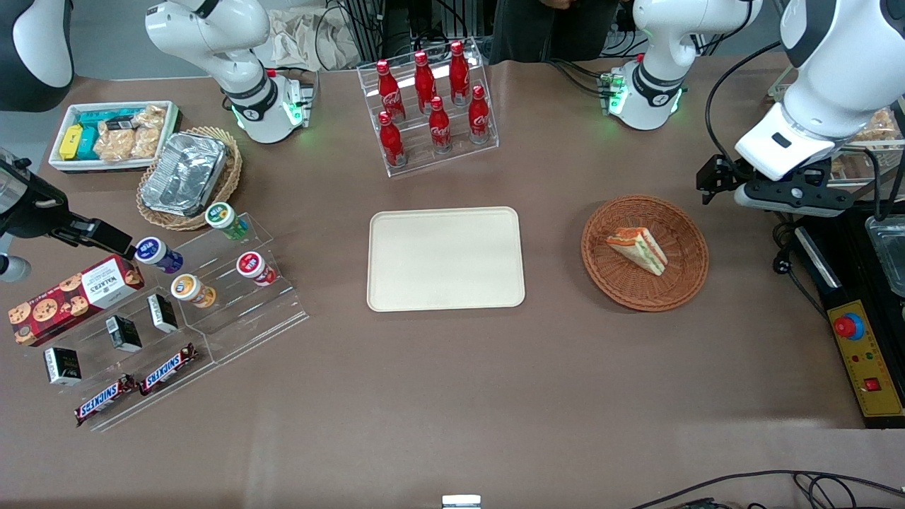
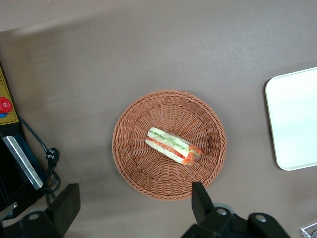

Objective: Place sandwich from basket to tray

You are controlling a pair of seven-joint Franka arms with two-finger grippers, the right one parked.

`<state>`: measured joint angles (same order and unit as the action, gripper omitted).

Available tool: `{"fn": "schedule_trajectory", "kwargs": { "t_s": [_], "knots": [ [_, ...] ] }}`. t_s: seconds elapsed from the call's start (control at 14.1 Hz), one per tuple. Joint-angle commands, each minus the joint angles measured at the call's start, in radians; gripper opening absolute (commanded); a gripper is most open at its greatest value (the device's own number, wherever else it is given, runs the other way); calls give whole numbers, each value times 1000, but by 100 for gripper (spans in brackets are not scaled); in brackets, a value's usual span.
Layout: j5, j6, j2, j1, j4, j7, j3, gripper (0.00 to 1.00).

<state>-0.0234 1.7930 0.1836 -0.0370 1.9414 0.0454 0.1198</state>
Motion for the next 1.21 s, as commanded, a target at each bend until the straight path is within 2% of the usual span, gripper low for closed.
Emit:
{"fn": "schedule_trajectory", "kwargs": {
  "t_s": [0.0, 0.35, 0.64, 0.85, 0.99, 1.13],
  "knots": [
    [11, -6, 20, 3, 7, 13, -2, 100],
    [8, -7, 16, 3, -4, -79, -2, 100],
    [16, -4, 16, 2, -7, -355, 3, 100],
    [13, 19, -4, -9, -7, -637, 6, 100],
    [19, 34, -6, -9, -6, -706, 8, 100],
    [72, 31, -7, -7, 7, -845, 6, 100]
  ]
}}
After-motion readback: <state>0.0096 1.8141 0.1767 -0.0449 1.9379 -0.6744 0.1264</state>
